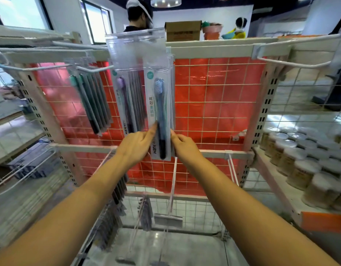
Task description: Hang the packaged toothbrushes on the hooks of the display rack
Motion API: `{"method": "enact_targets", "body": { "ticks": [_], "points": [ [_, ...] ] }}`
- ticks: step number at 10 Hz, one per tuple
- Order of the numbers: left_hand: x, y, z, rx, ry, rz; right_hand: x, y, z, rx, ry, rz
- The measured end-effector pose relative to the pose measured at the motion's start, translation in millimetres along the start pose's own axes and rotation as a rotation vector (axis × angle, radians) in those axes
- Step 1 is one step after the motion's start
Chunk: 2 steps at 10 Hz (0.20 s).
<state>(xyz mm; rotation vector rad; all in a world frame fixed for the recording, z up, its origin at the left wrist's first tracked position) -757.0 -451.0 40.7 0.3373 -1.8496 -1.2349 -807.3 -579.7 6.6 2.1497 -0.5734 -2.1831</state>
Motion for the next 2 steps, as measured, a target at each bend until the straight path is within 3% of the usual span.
{"method": "enact_targets", "body": {
  "ticks": [1, 2],
  "points": [
    [-12.8, -9.8, 7.6, -0.138, -0.005, -0.201, 7.7, -13.2, 10.0, 0.014, -0.132, 0.028],
    [-25.4, -11.6, 20.3, -0.159, -0.025, -0.303, 16.6, -20.7, 23.7, 0.044, -0.225, 0.085]
  ]
}}
Point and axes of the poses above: each hand's wrist, its own z-axis away from the middle knuckle, its own y-axis out of the back of the hand, x = y × z, the point moved 2 cm from there along -z, towards the middle knuckle, and after that the axes turned 11 degrees about -x, right-handed, at the moved point
